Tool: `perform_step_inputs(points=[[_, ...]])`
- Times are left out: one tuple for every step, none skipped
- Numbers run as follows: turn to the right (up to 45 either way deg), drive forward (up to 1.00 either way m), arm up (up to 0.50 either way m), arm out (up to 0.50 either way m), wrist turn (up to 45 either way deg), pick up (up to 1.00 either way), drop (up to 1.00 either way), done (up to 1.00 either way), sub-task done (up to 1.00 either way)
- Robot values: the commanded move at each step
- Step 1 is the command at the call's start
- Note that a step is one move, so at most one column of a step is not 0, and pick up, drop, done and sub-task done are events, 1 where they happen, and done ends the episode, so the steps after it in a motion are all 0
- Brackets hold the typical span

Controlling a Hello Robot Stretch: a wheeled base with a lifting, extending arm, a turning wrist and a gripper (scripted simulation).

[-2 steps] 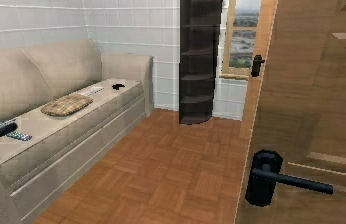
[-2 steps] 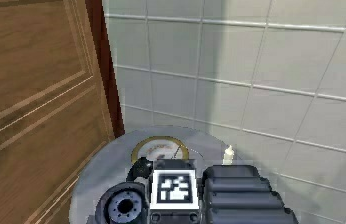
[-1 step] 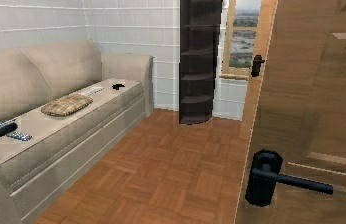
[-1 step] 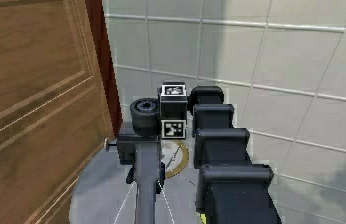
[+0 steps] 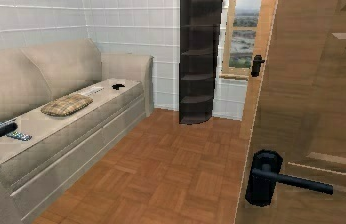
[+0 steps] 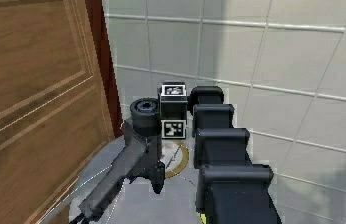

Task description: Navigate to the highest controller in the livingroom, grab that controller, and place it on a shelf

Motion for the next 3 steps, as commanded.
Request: perform_step_inputs(points=[[0.0,0.00,0.00,0.00,45.0,0.00,0.00,0.00,0.00],[0.0,0.00,0.00,0.00,45.0,0.00,0.00,0.00,0.00],[0.0,0.00,0.00,0.00,36.0,0.00,0.00,0.00,0.00]])
